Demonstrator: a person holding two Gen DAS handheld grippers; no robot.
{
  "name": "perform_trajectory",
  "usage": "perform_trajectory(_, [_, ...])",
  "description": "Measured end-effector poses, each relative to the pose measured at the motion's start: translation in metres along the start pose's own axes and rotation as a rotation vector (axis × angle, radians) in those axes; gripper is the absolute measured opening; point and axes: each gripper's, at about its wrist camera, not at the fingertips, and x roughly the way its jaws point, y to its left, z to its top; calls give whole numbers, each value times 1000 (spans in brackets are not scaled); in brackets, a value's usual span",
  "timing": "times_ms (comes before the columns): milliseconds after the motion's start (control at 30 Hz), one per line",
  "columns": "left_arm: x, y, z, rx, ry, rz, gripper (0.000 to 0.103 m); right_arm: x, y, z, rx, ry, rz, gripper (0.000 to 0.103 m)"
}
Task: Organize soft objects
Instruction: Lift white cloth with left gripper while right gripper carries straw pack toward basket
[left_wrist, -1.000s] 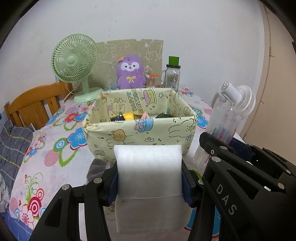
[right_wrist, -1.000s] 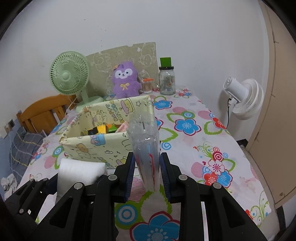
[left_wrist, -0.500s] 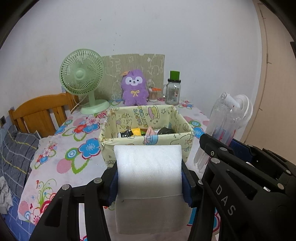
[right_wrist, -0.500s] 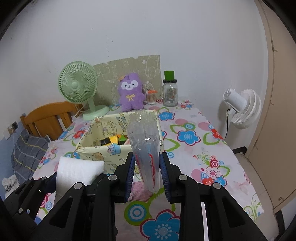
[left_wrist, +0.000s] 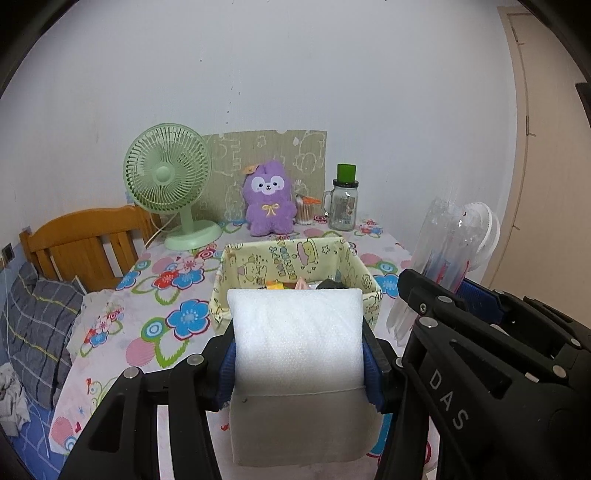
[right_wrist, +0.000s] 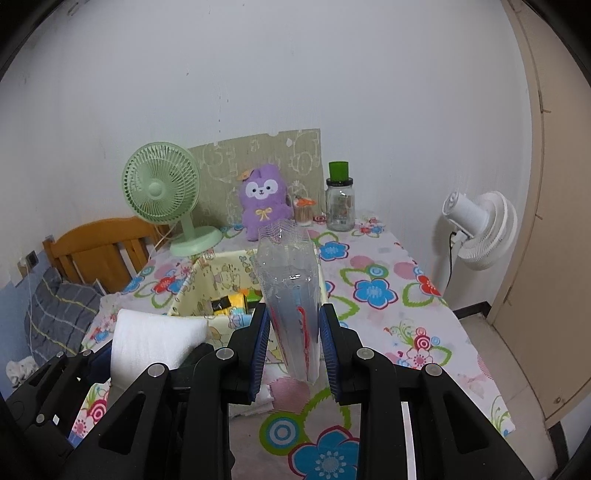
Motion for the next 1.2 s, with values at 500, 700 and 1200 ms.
perform_trajectory(500, [0, 3, 21, 5, -27, 8, 57, 5, 5, 26, -6, -19, 20, 31])
perform_trajectory(700, [6, 5, 33, 5, -33, 18, 57, 13, 8, 35, -14, -21, 28, 31])
perform_trajectory(1200, [31, 13, 50, 2, -28, 25, 57, 41, 10, 55, -27, -13, 41, 31])
